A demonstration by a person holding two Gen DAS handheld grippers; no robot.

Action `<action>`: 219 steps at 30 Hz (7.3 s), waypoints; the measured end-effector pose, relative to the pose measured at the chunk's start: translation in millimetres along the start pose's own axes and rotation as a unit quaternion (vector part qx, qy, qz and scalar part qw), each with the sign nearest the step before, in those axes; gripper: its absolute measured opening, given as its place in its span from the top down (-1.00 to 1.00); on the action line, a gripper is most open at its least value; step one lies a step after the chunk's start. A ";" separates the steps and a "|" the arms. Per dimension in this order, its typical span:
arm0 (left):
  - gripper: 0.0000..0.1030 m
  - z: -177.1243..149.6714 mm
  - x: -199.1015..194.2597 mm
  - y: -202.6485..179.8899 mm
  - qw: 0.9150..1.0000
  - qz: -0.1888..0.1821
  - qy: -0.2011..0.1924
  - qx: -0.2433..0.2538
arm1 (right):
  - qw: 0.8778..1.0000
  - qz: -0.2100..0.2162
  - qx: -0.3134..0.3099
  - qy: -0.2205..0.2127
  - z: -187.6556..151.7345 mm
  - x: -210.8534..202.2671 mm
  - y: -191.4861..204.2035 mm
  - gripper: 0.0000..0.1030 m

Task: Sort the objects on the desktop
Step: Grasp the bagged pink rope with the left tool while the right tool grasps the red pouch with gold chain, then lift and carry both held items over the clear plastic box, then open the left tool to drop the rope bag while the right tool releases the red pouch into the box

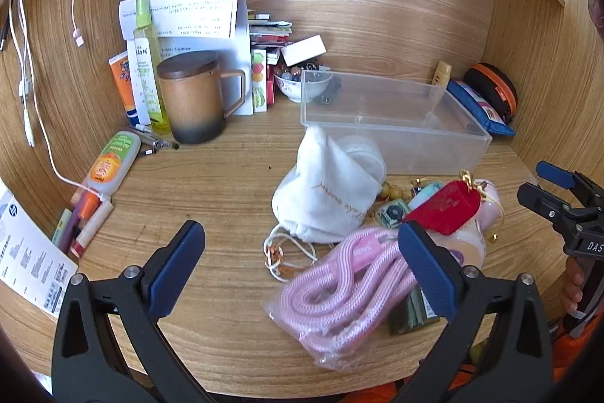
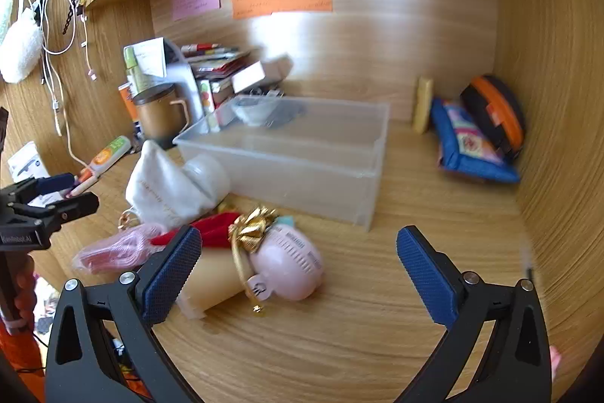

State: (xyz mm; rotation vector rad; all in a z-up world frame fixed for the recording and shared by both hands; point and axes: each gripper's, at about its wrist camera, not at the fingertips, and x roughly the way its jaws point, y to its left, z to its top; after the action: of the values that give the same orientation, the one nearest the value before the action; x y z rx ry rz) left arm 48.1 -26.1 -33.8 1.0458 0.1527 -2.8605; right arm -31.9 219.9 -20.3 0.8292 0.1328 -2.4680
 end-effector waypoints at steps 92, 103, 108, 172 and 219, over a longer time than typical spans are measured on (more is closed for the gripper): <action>0.38 1.8 51.1 3.7 0.995 -0.093 0.011 -0.020 | 0.985 0.099 -0.094 0.102 43.2 94.6 64.8 0.36; 0.42 4.1 53.7 -13.8 0.995 -0.081 0.045 0.027 | 0.989 0.116 -0.067 0.062 43.8 65.8 43.9 0.36; 0.42 -5.3 69.8 -19.4 0.993 -0.073 0.082 0.040 | 0.989 0.125 -0.060 0.055 39.9 61.4 37.8 0.36; 0.57 171.5 141.7 -34.7 0.994 -0.100 0.015 0.048 | 0.998 0.063 0.006 0.032 126.1 119.6 -39.3 0.33; -0.55 150.1 200.8 -49.5 0.990 -0.064 0.079 0.098 | 0.994 0.031 -0.033 0.101 103.8 167.0 -20.8 -0.24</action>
State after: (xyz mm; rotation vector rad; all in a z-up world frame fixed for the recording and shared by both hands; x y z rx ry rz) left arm -206.3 -6.3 -46.5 1.3461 -0.0541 -2.9526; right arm -210.3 136.0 -35.9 1.0375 0.2548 -2.3052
